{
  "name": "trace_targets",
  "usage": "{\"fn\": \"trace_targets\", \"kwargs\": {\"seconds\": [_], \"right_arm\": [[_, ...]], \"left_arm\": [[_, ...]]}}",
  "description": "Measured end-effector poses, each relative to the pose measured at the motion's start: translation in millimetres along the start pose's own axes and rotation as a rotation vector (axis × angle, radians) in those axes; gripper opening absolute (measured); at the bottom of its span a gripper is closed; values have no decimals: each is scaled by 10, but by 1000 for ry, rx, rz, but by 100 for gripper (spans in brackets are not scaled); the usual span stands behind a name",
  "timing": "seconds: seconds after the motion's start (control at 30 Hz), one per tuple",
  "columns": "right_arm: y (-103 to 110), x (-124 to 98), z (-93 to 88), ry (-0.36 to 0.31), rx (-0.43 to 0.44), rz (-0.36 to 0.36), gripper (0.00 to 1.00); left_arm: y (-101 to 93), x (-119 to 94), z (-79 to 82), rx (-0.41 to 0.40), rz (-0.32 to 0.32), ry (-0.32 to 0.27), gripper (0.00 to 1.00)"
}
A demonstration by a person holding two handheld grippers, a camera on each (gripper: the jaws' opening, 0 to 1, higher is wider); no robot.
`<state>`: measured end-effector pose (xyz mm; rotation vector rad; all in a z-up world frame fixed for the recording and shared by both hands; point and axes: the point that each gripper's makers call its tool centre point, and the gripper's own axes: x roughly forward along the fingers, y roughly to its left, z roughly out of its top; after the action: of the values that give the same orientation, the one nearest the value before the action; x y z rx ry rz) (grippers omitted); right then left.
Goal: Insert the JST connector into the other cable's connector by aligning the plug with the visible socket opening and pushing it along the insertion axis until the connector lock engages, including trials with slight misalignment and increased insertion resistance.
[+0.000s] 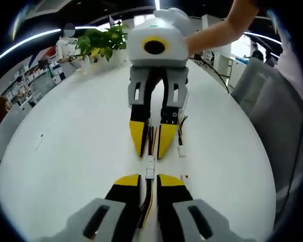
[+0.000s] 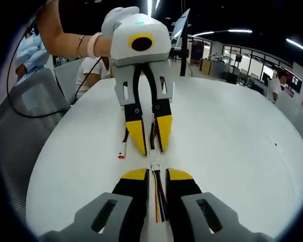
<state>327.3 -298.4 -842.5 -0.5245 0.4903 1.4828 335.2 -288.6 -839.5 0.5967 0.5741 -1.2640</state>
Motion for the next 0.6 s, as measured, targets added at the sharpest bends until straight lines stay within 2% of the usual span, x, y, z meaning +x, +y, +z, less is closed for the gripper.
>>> {"fn": "trace_targets", "kwargs": {"seconds": [0.43, 0.6], "right_arm": [[99, -187, 201, -27, -30, -31, 12], [193, -250, 264, -36, -48, -32, 12]], "left_arm": [[-41, -194, 106, 11, 50, -27, 7], [-166, -251, 147, 16, 64, -40, 7]]}}
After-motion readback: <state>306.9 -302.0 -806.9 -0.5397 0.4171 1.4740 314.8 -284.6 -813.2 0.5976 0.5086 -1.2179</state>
